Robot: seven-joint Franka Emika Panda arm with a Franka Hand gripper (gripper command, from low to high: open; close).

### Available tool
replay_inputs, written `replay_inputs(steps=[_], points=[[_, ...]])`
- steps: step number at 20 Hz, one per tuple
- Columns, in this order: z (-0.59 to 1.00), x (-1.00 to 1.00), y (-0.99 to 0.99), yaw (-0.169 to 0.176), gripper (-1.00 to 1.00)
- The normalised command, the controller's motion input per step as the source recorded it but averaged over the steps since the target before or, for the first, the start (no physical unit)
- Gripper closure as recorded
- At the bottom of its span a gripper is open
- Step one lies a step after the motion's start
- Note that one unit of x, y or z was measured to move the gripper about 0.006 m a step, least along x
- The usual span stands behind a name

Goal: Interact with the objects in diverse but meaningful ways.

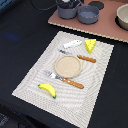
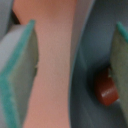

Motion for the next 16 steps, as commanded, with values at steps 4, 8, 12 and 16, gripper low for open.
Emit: replay_inputs(steps=[4, 8, 12, 16], points=[[0.24, 0.06, 0.22, 0.039, -1.0], [0.15, 0.01, 0.15, 0.062, -1.0], [0.26, 0.08, 0.12, 0.068, -1.0], [0.82, 0.22, 0.1, 0.049, -1.0]])
